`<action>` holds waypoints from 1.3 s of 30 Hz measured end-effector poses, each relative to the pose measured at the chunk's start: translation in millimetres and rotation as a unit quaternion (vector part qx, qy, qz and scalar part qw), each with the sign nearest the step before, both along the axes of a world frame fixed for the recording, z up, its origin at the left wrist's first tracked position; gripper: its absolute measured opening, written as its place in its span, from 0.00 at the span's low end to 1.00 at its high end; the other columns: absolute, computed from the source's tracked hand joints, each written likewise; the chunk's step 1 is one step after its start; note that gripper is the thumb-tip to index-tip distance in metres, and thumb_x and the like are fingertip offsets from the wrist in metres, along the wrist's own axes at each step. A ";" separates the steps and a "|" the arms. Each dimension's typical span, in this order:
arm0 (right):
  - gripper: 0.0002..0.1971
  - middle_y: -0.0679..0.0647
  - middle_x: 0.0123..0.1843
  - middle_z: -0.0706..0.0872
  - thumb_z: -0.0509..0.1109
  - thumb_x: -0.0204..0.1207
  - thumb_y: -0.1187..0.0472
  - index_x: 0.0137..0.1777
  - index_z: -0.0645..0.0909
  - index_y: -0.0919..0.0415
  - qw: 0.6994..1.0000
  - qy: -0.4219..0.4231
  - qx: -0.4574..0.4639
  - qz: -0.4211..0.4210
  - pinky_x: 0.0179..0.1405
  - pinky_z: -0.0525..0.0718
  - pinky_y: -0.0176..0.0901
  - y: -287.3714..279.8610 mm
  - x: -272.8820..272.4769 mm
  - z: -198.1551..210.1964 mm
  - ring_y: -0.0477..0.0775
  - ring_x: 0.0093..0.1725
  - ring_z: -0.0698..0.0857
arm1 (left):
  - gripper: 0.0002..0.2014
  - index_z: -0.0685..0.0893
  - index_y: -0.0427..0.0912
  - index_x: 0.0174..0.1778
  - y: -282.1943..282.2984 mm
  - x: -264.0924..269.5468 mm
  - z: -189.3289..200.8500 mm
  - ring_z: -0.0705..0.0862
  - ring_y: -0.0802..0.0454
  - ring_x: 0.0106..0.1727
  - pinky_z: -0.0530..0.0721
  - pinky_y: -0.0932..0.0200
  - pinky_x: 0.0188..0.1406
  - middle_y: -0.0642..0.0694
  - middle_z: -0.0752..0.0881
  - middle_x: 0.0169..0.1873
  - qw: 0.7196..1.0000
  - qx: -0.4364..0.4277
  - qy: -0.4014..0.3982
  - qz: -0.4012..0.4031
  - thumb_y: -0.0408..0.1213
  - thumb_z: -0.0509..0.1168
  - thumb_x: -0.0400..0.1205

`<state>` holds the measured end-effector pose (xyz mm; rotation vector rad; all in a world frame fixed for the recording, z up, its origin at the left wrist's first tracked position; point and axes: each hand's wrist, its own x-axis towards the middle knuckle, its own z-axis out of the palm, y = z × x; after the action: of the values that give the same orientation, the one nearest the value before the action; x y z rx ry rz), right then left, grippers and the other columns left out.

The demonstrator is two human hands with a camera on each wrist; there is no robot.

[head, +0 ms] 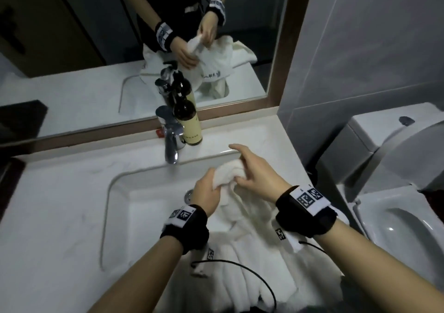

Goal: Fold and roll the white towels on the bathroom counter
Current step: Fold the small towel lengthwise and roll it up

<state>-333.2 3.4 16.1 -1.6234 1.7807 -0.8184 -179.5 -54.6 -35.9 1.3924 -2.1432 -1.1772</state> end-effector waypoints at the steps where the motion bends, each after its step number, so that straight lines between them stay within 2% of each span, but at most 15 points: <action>1: 0.38 0.47 0.47 0.75 0.73 0.67 0.66 0.78 0.62 0.59 0.999 0.025 0.035 0.025 0.46 0.68 0.34 -7.3 7.5 -0.7 0.51 0.50 0.76 | 0.13 0.79 0.40 0.57 -5.8 17.6 4.0 0.83 0.41 0.53 0.81 0.57 0.45 0.39 0.86 0.51 0.999 0.003 0.026 0.028 0.25 0.58 0.78; 4: 0.25 0.58 0.54 0.83 0.73 0.69 0.64 0.67 0.73 0.60 0.965 0.183 0.153 0.109 0.44 0.74 0.41 -27.3 41.8 -6.8 0.59 0.53 0.83 | 0.20 0.78 0.49 0.48 -19.2 70.6 18.8 0.82 0.43 0.47 0.81 0.65 0.26 0.41 0.85 0.45 0.996 0.003 0.037 0.081 0.19 0.56 0.72; 6: 0.14 0.61 0.56 0.85 0.68 0.74 0.61 0.58 0.75 0.61 0.944 0.259 0.162 0.126 0.46 0.77 0.46 -39.9 69.0 -9.6 0.62 0.54 0.84 | 0.19 0.77 0.49 0.49 -26.3 107.2 26.1 0.82 0.42 0.47 0.83 0.55 0.36 0.43 0.85 0.45 0.995 -0.027 -0.008 0.099 0.20 0.57 0.71; 8: 0.13 0.62 0.56 0.85 0.68 0.74 0.60 0.57 0.75 0.61 0.954 0.233 0.148 0.119 0.48 0.79 0.51 -53.4 94.7 -7.5 0.65 0.54 0.84 | 0.15 0.78 0.47 0.55 -31.7 143.7 32.4 0.82 0.42 0.52 0.82 0.49 0.49 0.44 0.86 0.51 0.989 -0.060 -0.062 0.120 0.27 0.62 0.75; 10: 0.12 0.63 0.54 0.85 0.66 0.74 0.65 0.56 0.74 0.61 0.968 0.194 0.102 0.119 0.45 0.78 0.48 -69.5 121.0 -3.6 0.65 0.53 0.84 | 0.14 0.77 0.50 0.58 -37.6 177.8 38.3 0.82 0.42 0.52 0.80 0.51 0.47 0.47 0.85 0.52 0.981 -0.094 -0.088 0.145 0.32 0.63 0.78; 13: 0.09 0.62 0.50 0.84 0.60 0.75 0.69 0.54 0.73 0.60 0.984 0.121 0.015 0.132 0.41 0.72 0.44 -87.3 166.6 5.2 0.63 0.49 0.83 | 0.18 0.76 0.52 0.54 -47.4 229.7 52.1 0.81 0.43 0.49 0.75 0.55 0.42 0.51 0.83 0.48 0.961 -0.153 -0.080 0.216 0.26 0.60 0.72; 15: 0.13 0.59 0.51 0.84 0.59 0.76 0.69 0.58 0.75 0.58 0.988 0.081 -0.028 0.131 0.45 0.75 0.46 -98.2 195.0 9.4 0.60 0.51 0.81 | 0.23 0.77 0.51 0.56 -56.7 269.8 60.1 0.81 0.45 0.51 0.75 0.56 0.43 0.50 0.82 0.54 0.945 -0.190 -0.081 0.253 0.23 0.58 0.69; 18: 0.20 0.60 0.55 0.83 0.61 0.73 0.70 0.64 0.77 0.57 0.987 0.093 -0.055 0.116 0.55 0.77 0.53 -115.5 236.8 11.5 0.62 0.56 0.80 | 0.24 0.80 0.47 0.58 -72.8 330.1 70.3 0.80 0.41 0.55 0.79 0.49 0.48 0.46 0.81 0.57 0.932 -0.238 -0.122 0.246 0.21 0.60 0.69; 23: 0.24 0.62 0.54 0.81 0.62 0.69 0.75 0.64 0.80 0.58 0.982 0.105 -0.127 0.091 0.52 0.78 0.55 -136.0 315.5 7.4 0.65 0.57 0.78 | 0.24 0.83 0.41 0.56 -98.3 412.2 64.3 0.79 0.37 0.54 0.74 0.44 0.56 0.40 0.82 0.54 0.912 -0.299 -0.174 0.219 0.18 0.66 0.65; 25: 0.24 0.62 0.56 0.81 0.63 0.70 0.74 0.66 0.79 0.58 0.980 0.125 -0.103 0.118 0.56 0.76 0.54 -138.4 342.2 -6.2 0.65 0.59 0.77 | 0.22 0.83 0.40 0.54 -101.9 438.3 49.1 0.79 0.37 0.54 0.73 0.45 0.54 0.40 0.83 0.52 0.919 -0.278 -0.181 0.214 0.19 0.68 0.65; 27: 0.24 0.60 0.64 0.78 0.67 0.74 0.64 0.71 0.75 0.54 0.968 0.161 0.015 0.193 0.64 0.74 0.54 -131.0 366.9 -27.7 0.64 0.65 0.75 | 0.20 0.82 0.44 0.56 -99.5 466.5 24.9 0.79 0.40 0.58 0.72 0.48 0.56 0.44 0.82 0.54 0.935 -0.195 -0.243 0.170 0.25 0.69 0.69; 30: 0.25 0.53 0.71 0.76 0.71 0.73 0.46 0.70 0.76 0.49 0.932 0.194 0.156 0.263 0.69 0.73 0.54 -112.0 392.1 -61.7 0.58 0.70 0.73 | 0.22 0.77 0.54 0.62 -82.6 505.4 -13.6 0.78 0.50 0.65 0.70 0.51 0.65 0.53 0.79 0.60 0.933 -0.031 -0.354 0.045 0.48 0.71 0.72; 32: 0.17 0.54 0.65 0.79 0.70 0.75 0.52 0.64 0.81 0.52 0.949 0.168 0.138 0.228 0.66 0.75 0.51 -109.2 400.8 -74.6 0.58 0.66 0.76 | 0.20 0.78 0.55 0.60 -74.8 522.9 -31.3 0.79 0.53 0.64 0.70 0.52 0.67 0.55 0.80 0.60 0.944 0.013 -0.327 0.046 0.54 0.69 0.73; 35: 0.13 0.60 0.61 0.80 0.66 0.76 0.64 0.60 0.83 0.59 0.981 0.113 0.084 0.132 0.62 0.76 0.49 -117.8 407.5 -84.3 0.62 0.62 0.78 | 0.09 0.81 0.51 0.53 -79.7 532.0 -39.1 0.83 0.51 0.58 0.75 0.52 0.61 0.53 0.82 0.53 0.962 -0.018 -0.256 0.097 0.47 0.65 0.79; 39: 0.27 0.61 0.78 0.65 0.64 0.76 0.65 0.76 0.67 0.58 0.971 0.184 0.111 0.104 0.70 0.72 0.52 -129.7 413.9 -91.7 0.62 0.76 0.64 | 0.14 0.80 0.46 0.60 -98.5 527.5 -44.4 0.77 0.46 0.64 0.74 0.48 0.65 0.47 0.78 0.62 0.964 -0.093 -0.221 0.117 0.36 0.63 0.79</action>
<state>80.7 -126.3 -75.6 -1.8545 1.8255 -0.2206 348.0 -153.1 -80.3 1.8907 -2.2123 -0.5998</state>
